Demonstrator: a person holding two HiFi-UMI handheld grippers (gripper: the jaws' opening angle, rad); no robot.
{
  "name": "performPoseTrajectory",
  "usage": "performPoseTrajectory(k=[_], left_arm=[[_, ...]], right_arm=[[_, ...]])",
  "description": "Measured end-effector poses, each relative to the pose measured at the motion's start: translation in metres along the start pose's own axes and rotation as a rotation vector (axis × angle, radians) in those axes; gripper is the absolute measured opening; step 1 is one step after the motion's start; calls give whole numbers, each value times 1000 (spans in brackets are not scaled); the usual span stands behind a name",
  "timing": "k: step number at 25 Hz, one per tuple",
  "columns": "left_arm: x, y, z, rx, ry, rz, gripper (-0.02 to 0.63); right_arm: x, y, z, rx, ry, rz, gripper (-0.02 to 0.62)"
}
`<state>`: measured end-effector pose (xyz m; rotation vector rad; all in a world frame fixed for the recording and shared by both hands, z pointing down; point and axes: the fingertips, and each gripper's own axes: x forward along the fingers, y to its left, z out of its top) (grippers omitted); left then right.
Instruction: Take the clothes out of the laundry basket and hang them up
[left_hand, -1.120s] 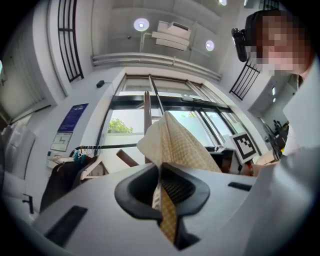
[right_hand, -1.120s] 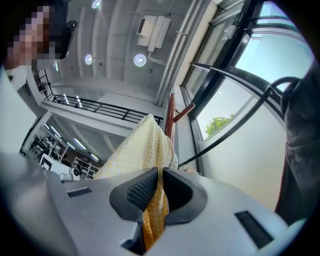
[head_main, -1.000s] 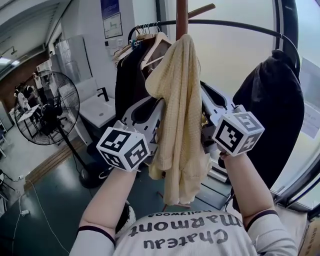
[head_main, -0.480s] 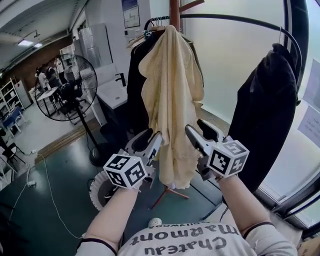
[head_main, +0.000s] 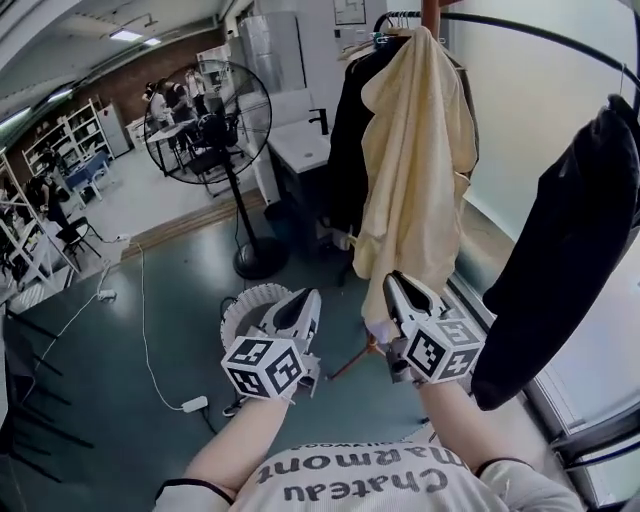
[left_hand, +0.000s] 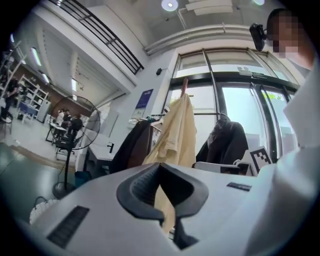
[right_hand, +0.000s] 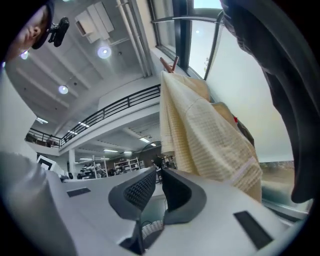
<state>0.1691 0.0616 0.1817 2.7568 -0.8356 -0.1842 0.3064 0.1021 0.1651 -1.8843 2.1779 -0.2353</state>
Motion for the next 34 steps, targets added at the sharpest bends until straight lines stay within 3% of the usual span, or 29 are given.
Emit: performPoseTrajectory(k=[2, 7, 15, 22, 34], left_arm=[[-26, 9, 2, -29, -27, 53, 9], [-100, 26, 4, -9, -47, 130, 9], [-225, 61, 15, -30, -53, 277, 9], [-293, 67, 9, -58, -65, 341, 9], [-336, 65, 6, -100, -92, 361, 9]], right_arm=[[5, 28, -6, -24, 23, 43, 60], [13, 102, -22, -79, 65, 125, 61], [-2, 194, -54, -54, 104, 185, 60], [-24, 244, -91, 7, 182, 212, 61], [-42, 282, -111, 18, 226, 247, 61]])
